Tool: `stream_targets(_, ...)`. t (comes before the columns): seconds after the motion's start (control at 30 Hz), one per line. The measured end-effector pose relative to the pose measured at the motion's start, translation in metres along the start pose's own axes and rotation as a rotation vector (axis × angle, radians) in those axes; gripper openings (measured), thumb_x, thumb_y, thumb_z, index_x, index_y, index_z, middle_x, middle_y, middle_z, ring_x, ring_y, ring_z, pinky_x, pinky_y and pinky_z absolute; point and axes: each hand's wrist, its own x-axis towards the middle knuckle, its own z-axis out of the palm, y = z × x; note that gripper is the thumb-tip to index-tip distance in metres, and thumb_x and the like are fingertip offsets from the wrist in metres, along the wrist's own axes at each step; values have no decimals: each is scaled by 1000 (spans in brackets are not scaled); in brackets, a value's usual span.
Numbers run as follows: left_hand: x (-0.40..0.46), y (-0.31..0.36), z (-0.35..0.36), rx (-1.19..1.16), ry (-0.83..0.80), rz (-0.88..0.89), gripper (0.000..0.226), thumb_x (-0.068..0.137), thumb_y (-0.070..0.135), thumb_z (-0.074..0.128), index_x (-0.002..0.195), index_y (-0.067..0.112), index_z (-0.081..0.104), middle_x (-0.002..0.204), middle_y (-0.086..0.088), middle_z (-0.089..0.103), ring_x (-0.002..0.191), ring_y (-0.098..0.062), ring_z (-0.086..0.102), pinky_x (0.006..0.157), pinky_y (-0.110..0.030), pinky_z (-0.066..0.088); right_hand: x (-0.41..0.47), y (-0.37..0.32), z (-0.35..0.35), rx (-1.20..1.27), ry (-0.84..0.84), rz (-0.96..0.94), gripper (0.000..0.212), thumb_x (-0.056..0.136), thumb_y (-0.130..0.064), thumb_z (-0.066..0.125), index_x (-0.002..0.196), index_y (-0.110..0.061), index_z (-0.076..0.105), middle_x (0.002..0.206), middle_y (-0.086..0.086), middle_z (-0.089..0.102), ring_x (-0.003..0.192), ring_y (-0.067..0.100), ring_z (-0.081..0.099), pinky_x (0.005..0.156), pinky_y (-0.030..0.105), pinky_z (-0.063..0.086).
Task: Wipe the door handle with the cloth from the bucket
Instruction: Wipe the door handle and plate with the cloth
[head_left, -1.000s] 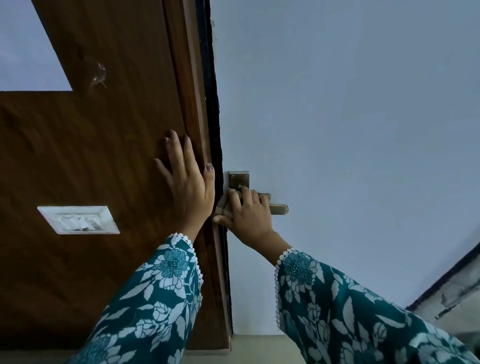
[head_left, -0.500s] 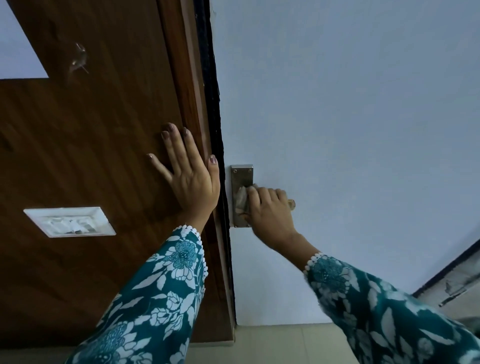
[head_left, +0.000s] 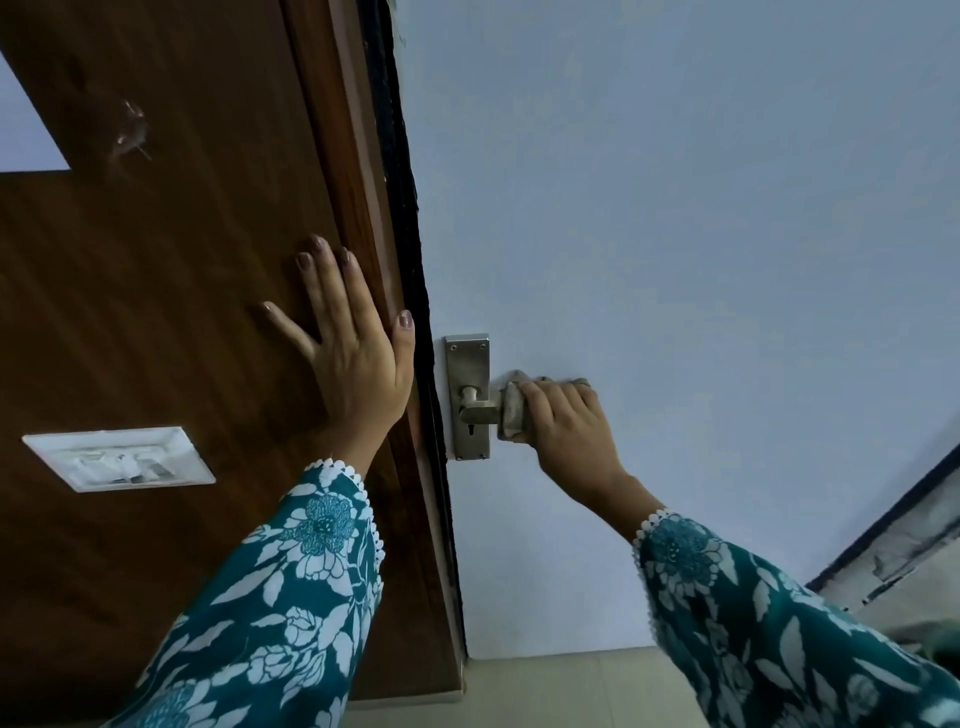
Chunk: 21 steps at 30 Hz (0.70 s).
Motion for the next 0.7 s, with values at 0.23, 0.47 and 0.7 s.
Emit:
stream_targets(0.23,5,1,4,50,64,-1,63,97,30,40,145,-4,18,149,-29,30,142,-36,21,107,-70,9,5,3,-19,381,115,229,48,79,-25,70,121,-7,56,110,8,68,101,26,59,86,39,43)
stream_targets(0.47,4,0,3,41,45,8,62,99,32,36,146,-3,17,150,-29,27,142,-36,19,107,-69,8,8,-67,5,104,68,-15,43,84,-11,31,112,-7,65,121,9,67,113,26,62,87,36,49)
stream_targets(0.7,18,1,-8,3,6,9,62,100,35,30,147,-3,14,153,-29,20,144,-37,13,108,-69,2,-16,-2,2,61,35,55,53,74,1,48,126,-6,59,129,7,63,119,23,59,90,36,45)
